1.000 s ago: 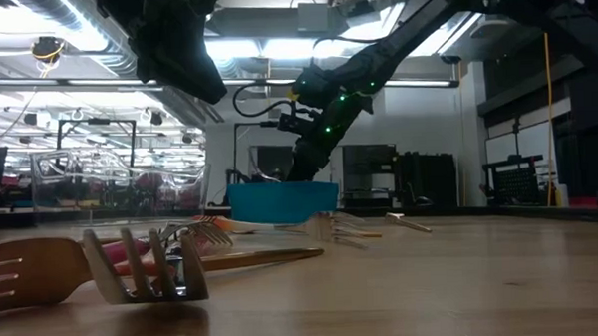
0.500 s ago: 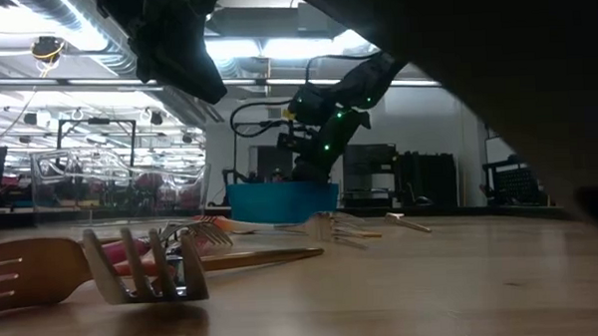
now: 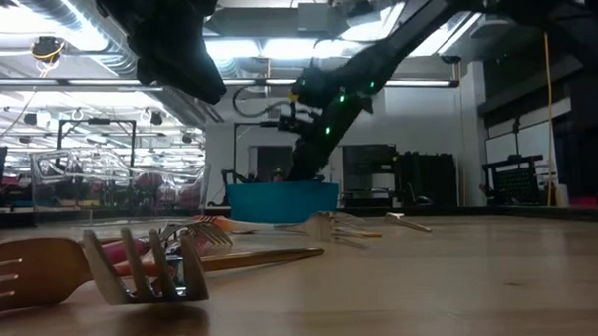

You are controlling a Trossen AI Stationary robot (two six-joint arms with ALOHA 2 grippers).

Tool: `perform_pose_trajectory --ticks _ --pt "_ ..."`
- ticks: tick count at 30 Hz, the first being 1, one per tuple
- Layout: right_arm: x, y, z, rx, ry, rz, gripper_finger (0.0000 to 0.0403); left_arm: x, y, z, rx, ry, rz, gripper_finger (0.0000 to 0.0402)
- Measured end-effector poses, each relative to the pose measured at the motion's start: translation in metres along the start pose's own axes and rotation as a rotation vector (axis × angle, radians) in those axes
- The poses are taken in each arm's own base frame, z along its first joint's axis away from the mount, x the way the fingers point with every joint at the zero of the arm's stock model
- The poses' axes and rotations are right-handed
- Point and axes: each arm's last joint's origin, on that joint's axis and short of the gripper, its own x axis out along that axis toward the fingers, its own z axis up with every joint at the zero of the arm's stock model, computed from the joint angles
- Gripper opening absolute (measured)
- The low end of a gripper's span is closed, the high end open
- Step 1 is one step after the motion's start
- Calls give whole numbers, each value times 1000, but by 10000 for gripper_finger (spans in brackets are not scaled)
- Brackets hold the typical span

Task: Sort silverware by color (type)
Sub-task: Put the gold fork into the transparent bin

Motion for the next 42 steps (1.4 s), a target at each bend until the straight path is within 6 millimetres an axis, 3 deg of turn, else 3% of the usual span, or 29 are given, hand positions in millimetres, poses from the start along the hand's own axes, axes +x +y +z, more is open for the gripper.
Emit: perform_pose_trajectory --ticks 9,15,20,27,42 --pt "-80 -1 28 -13 -41 -26 88 -2 -9 -4 -120 124 -178 115" --pt "-134 6 33 -9 -12 -7 88 -11 -22 -16 -190 200 -245 115" --pt "-164 12 31 -3 25 13 88 -20 -32 -26 -263 231 -266 115" --pt "-184 21 21 13 124 65 88 -25 -47 -41 -333 275 -272 115" --pt "-186 25 13 35 209 109 88 19 -68 -84 -262 394 -129 115"
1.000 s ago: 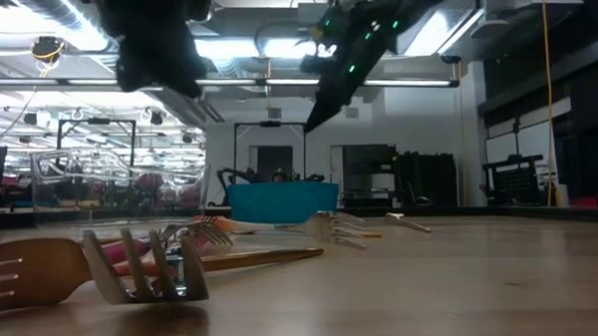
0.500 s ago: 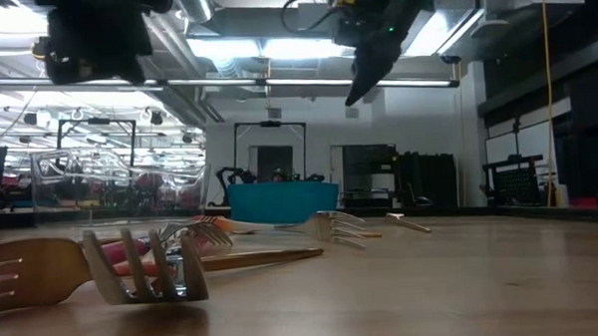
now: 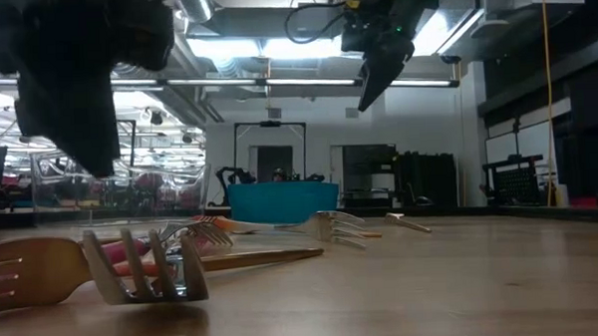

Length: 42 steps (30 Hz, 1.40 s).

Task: Sort silverware by color (type)
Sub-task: Put the gold fork into the transparent bin

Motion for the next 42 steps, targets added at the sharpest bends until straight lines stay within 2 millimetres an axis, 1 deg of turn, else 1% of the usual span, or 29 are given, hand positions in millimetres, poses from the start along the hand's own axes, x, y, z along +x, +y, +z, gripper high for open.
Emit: perform_pose_trajectory --ticks 9,16,20,33,37,42 --pt "0 0 1 0 -7 -3 88 29 5 -9 58 35 101 115" --pt "0 0 1 0 -7 -4 88 43 8 -13 69 49 145 115" --pt "0 0 1 0 -9 -4 88 46 8 -14 72 51 155 115" --pt "0 -1 1 0 -10 -4 88 47 9 -14 72 47 157 115" --pt "0 -1 1 0 -10 -5 88 48 9 -14 47 40 160 115" --pt "0 -1 1 0 -10 -5 88 48 10 -14 48 28 167 99"
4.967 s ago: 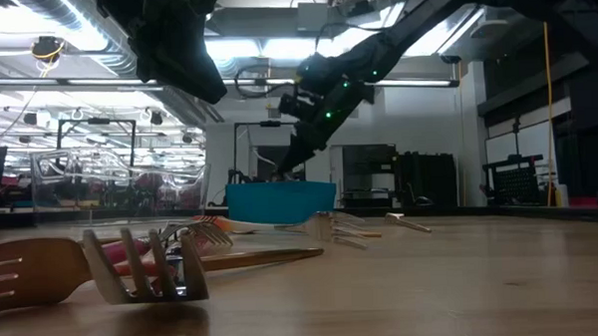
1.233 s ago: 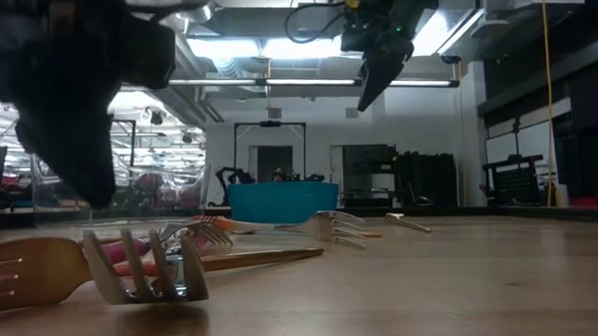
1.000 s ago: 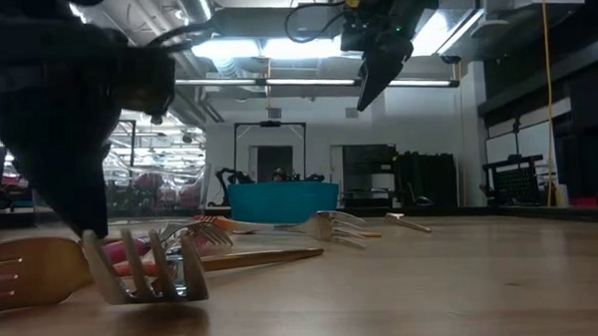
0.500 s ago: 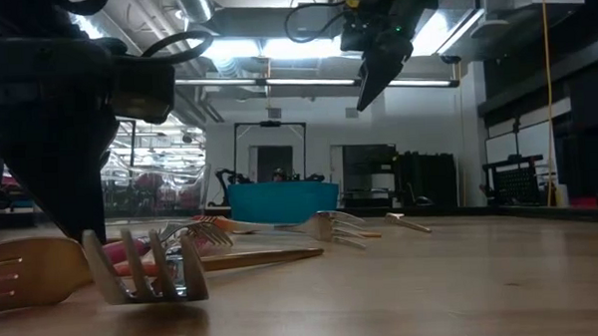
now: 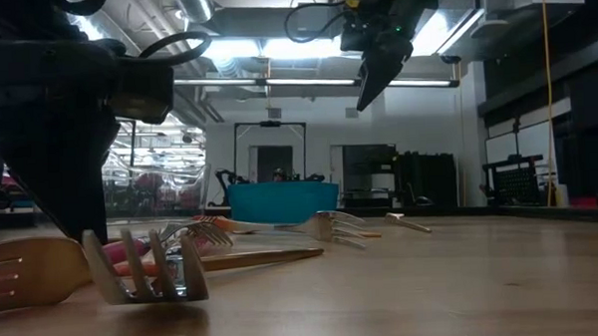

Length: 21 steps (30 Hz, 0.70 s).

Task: Sort silverware by color (type)
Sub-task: Put the gold fork into the transparent bin

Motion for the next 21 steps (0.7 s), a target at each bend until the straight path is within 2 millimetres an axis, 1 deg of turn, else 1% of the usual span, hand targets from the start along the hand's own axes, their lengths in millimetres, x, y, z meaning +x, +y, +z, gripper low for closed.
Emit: perform_pose_trajectory --ticks 12,16,21 --pt "0 0 0 0 1 0 88 0 2 0 6 -9 26 12" --pt "0 0 0 0 1 0 88 0 2 0 5 -9 28 8" --pt "0 0 0 0 1 1 88 -6 6 1 -28 -5 42 8"
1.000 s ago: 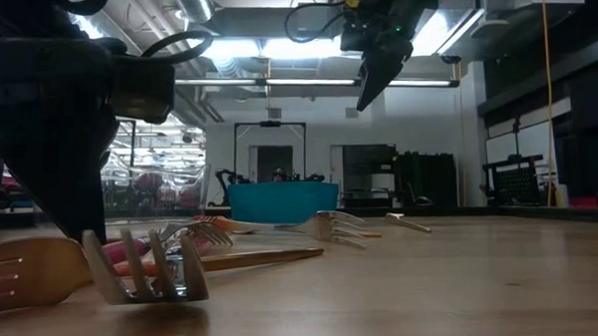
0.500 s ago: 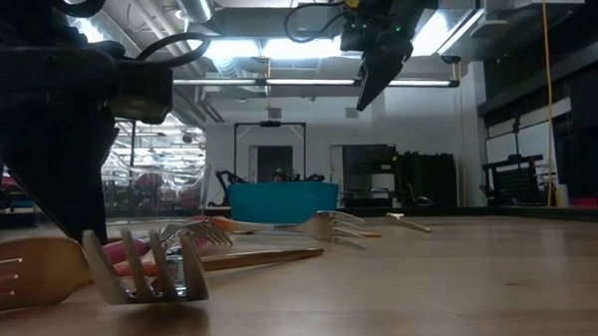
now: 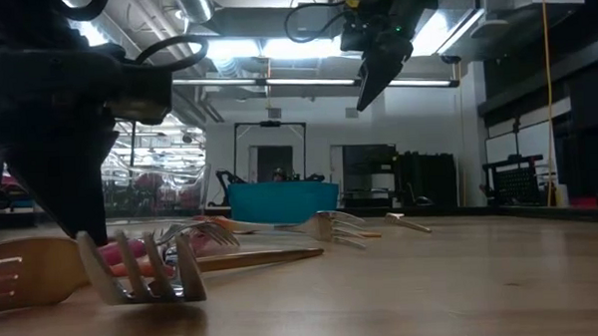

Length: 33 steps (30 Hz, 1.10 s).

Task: Sort silverware by color (type)
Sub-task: Put the gold fork into the transparent bin

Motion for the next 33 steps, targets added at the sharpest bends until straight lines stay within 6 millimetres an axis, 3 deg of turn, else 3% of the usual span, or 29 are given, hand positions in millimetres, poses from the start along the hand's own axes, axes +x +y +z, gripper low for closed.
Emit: perform_pose_trajectory --ticks 9,24,33 --pt "0 0 0 0 1 1 88 -24 12 11 -27 -32 29 7" --pt "0 0 -1 53 8 4 88 -78 50 65 35 -183 -15 6" --pt "-35 15 -15 70 31 70 88 -118 86 96 78 -391 12 6"
